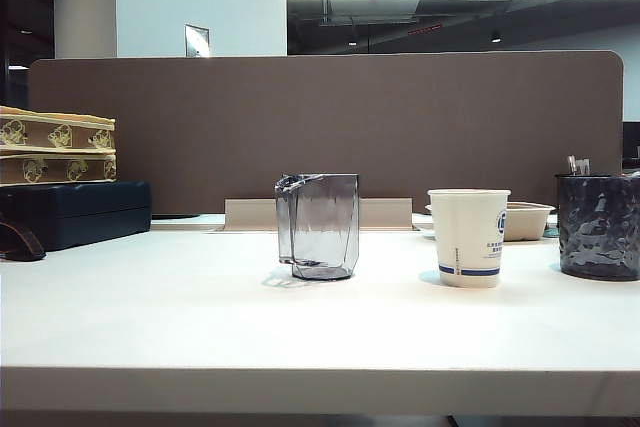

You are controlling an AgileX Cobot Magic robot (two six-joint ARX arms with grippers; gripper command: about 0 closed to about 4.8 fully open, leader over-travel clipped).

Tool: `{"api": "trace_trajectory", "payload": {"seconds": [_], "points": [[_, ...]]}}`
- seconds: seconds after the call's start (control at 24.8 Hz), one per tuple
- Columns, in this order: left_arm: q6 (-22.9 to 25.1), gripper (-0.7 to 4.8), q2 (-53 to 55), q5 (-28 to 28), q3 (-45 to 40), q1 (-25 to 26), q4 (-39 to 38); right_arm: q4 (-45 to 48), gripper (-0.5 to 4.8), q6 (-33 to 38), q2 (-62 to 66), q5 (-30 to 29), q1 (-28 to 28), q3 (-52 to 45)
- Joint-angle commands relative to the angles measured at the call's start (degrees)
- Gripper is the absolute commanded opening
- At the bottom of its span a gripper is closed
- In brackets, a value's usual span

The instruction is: Pick up the letter "c" and put it in the paper cup.

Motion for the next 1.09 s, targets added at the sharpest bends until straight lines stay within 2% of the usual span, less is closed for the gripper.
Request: {"api": "trace_trajectory", "payload": {"seconds": [0.04,0.61,0.85,1.09], "points": [[0.0,-0.04,0.0,0.2,0.1,0.1,0.6,-0.5,0.12,0.2,0.0,0.0,0.1,-0.4],[0.1,-0.04,0.0,0.2,0.1,0.1,0.2,-3.1,0.12,0.2,0.0,0.0,0.1,-0.4],[0.0,-0.03,0.0,-0.3,0.1,0.1,0.2,3.1,0.12,0.2,0.0,0.0,0.1,-0.4],[0.1,-0.03,0.0,-0.3,0.1,0.1,0.2,5.4,0.12,0.2,0.0,0.0,0.1,-0.4]]}}
